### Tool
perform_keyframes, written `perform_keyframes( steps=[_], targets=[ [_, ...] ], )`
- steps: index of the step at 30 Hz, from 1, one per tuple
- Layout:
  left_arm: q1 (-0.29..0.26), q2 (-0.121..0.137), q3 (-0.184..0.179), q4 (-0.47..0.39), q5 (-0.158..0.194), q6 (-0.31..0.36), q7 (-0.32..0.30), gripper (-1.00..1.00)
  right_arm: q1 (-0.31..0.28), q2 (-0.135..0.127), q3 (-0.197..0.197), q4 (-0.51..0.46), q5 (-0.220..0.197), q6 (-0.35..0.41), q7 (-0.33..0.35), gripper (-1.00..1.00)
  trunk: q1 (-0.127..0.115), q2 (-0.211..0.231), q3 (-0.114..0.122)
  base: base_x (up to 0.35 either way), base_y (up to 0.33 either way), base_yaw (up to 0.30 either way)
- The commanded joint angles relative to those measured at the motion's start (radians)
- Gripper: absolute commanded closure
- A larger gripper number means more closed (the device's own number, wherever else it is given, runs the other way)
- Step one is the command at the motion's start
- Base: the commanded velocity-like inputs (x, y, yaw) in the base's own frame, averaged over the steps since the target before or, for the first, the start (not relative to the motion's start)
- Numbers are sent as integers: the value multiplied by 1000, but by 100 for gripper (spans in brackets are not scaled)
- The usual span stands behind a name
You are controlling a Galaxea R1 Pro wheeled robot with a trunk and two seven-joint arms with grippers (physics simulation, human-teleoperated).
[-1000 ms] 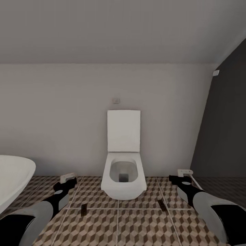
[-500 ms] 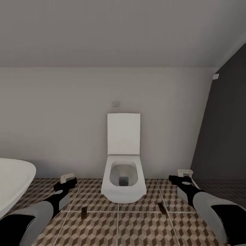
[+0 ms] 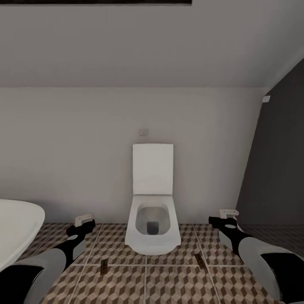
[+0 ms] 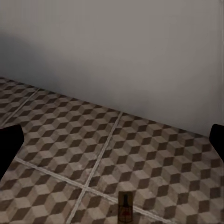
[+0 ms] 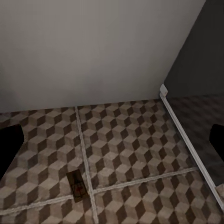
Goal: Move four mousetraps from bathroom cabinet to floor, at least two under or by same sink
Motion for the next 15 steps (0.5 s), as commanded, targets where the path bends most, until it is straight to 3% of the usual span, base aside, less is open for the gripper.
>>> perform_keyframes(
  steps=[1,15],
  targets=[
    [-1,0,-8,0,7,-2,3,-100,-1,0,8,2,-9,-5,-2,-100,-4,7,2,0,0,0],
    [-1,-8,-8,0,8,0,3,-100,-1,1,8,2,-14,-3,-5,-100,-58,105,46,0,0,0]
  ],
)
